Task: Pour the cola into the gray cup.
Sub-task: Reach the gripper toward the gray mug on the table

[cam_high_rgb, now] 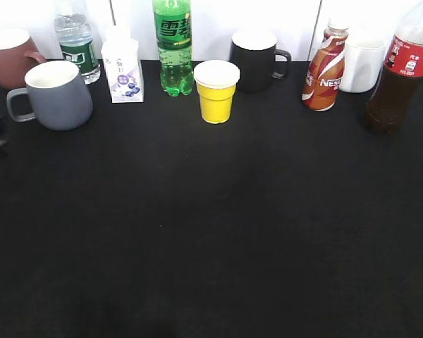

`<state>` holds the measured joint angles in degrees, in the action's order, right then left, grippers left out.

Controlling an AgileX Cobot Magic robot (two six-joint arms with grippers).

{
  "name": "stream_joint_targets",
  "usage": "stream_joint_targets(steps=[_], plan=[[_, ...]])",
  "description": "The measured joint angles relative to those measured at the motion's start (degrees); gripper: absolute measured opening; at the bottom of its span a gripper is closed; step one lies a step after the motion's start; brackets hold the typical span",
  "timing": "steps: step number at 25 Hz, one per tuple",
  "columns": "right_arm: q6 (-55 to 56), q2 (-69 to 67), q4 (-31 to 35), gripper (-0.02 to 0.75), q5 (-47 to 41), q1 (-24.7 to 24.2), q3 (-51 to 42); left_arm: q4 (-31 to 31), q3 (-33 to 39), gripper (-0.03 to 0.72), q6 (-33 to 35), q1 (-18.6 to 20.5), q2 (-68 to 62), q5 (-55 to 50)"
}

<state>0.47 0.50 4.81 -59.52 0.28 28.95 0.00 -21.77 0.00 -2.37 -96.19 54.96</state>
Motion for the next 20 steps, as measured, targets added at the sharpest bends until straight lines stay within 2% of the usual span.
stream_joint_targets(steps=[3, 6, 9, 12, 13, 14, 15, 18, 20], plan=[[0.0, 0.0, 0.0, 0.573, 0.0, 0.0, 0.0, 0.0, -9.7, 0.453, 0.0, 0.1, -10.0, 1.3], [0.0, 0.0, 0.0, 0.573, 0.0, 0.0, 0.0, 0.0, -17.2, 0.406, 0.0, 2.4, -15.9, 0.5], [0.0, 0.0, 0.0, 0.573, 0.0, 0.0, 0.0, 4.0, -23.2, 0.390, 0.0, 4.3, -19.9, -1.2], [0.0, 0.0, 0.0, 0.573, 0.0, 0.0, 0.0, 5.8, -28.2, 0.374, -0.8, 4.4, -24.1, -1.1], [0.0, 0.0, 0.0, 0.573, 0.0, 0.0, 0.0, 6.5, -29.0, 0.298, -1.0, 4.4, -24.8, -0.8], [0.0, 0.0, 0.0, 0.573, 0.0, 0.0, 0.0, 7.6, -29.3, 0.163, -1.0, 4.4, -24.9, -0.7], [0.0, 0.0, 0.0, 0.573, 0.0, 0.0, 0.0, 8.9, -29.4, 0.090, -0.9, 4.4, -24.9, -0.5], [0.0, 0.0, 0.0, 0.573, 0.0, 0.0, 0.0, 10.4, -28.8, 0.089, -0.9, 4.5, -24.5, 0.2], [0.0, 0.0, 0.0, 0.573, 0.0, 0.0, 0.0, 11.2, -24.8, 0.085, -0.6, 4.5, -20.4, 0.0]])
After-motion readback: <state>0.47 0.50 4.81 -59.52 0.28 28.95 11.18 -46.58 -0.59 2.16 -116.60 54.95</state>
